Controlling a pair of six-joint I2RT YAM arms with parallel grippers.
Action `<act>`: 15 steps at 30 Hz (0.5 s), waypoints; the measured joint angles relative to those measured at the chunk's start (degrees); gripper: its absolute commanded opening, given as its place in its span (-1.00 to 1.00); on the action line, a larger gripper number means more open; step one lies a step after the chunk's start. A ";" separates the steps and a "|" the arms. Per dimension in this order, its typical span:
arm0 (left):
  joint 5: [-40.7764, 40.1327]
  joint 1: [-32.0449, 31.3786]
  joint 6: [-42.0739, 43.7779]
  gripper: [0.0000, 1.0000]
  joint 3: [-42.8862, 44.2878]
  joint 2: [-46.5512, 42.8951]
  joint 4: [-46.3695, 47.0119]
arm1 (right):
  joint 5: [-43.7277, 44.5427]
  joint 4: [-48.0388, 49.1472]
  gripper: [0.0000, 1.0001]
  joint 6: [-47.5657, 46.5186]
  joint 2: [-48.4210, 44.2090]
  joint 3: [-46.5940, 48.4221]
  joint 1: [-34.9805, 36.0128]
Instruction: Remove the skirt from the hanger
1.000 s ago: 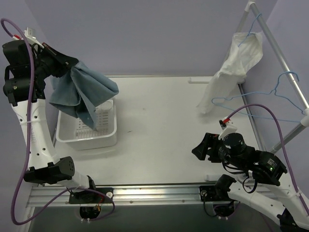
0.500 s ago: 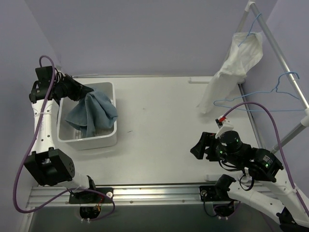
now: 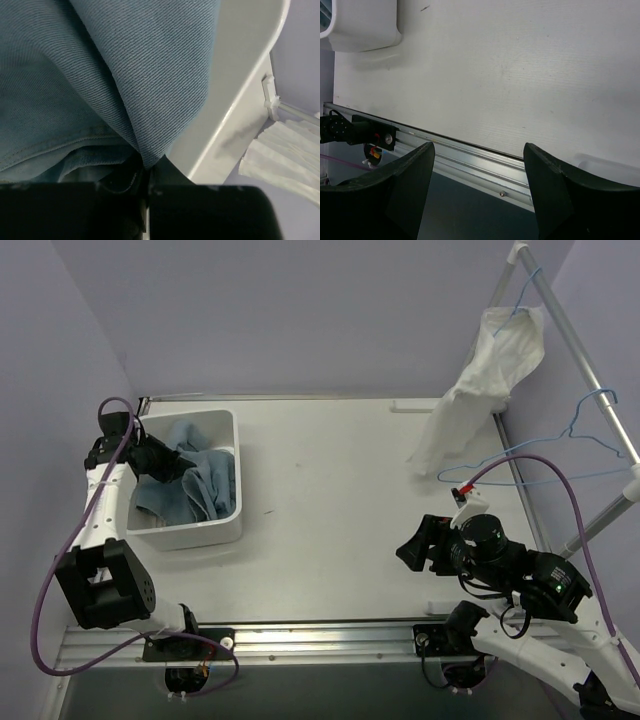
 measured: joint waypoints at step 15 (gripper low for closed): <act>-8.31 -2.01 0.92 0.04 8.46 -6.62 -2.58 | 0.00 -0.42 0.35 -0.48 2.64 0.31 0.00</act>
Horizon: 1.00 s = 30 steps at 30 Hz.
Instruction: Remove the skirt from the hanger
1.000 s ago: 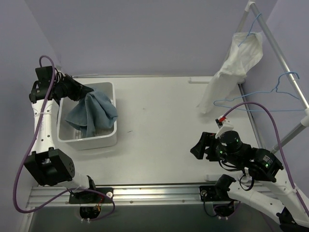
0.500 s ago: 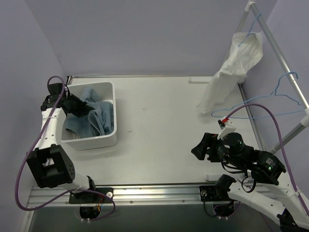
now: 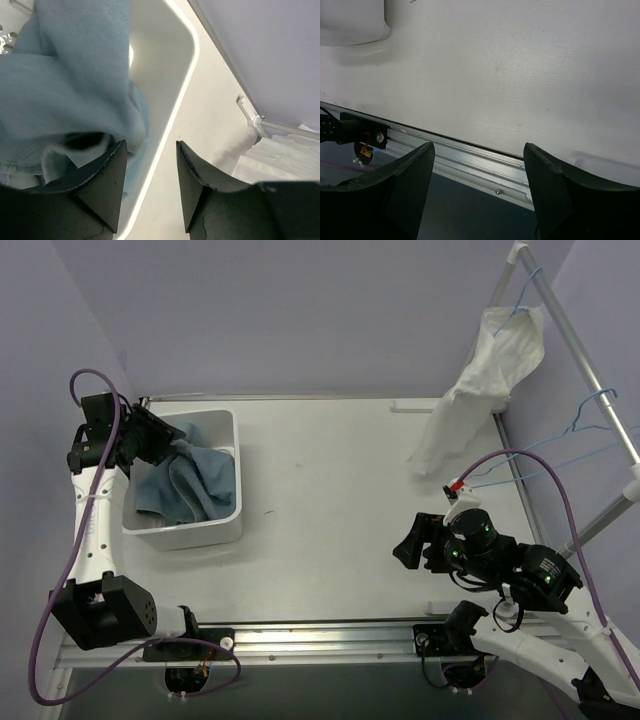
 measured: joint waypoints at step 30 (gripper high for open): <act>6.14 -42.18 18.91 -0.02 63.34 41.27 12.24 | -0.07 -3.26 0.36 0.90 0.20 0.42 0.00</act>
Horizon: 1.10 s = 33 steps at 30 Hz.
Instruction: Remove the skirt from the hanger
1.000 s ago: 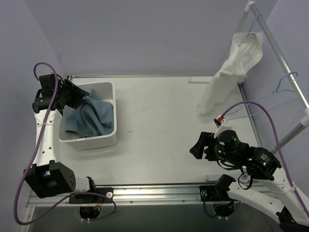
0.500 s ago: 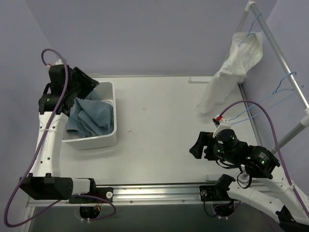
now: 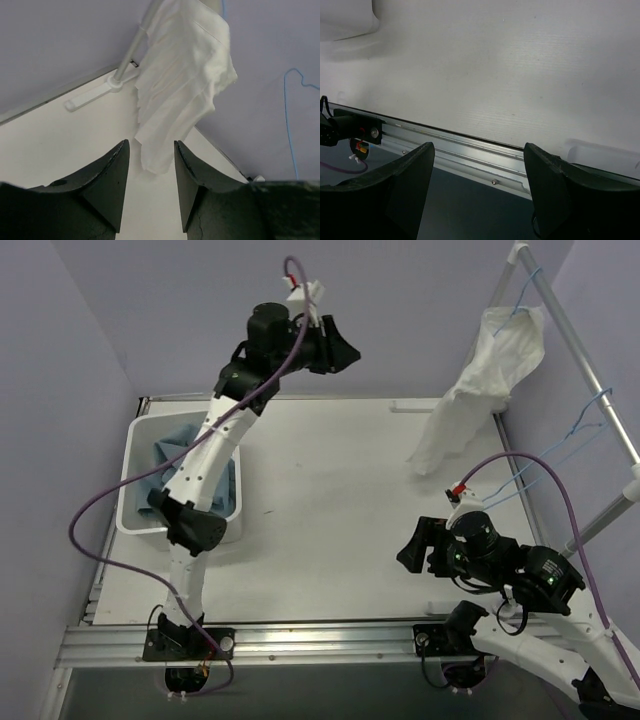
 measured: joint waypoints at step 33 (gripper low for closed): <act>-6.27 -18.49 5.31 0.58 4.83 24.57 34.75 | 0.66 -14.16 0.34 13.94 -14.62 6.36 -0.09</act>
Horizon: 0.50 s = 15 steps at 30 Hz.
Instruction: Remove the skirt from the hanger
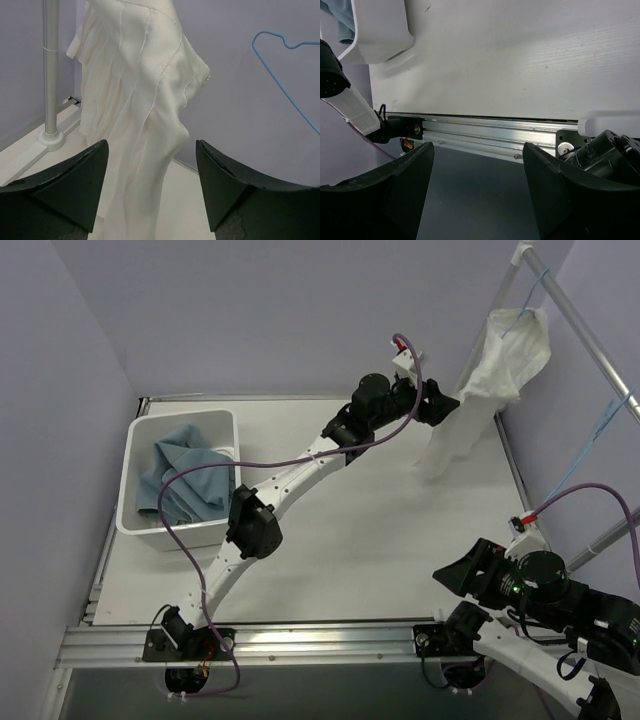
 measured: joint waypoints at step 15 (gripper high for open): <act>-0.35 -1.77 -2.38 0.61 2.27 4.81 4.02 | -3.45 1.16 0.35 -8.28 9.81 2.97 -6.56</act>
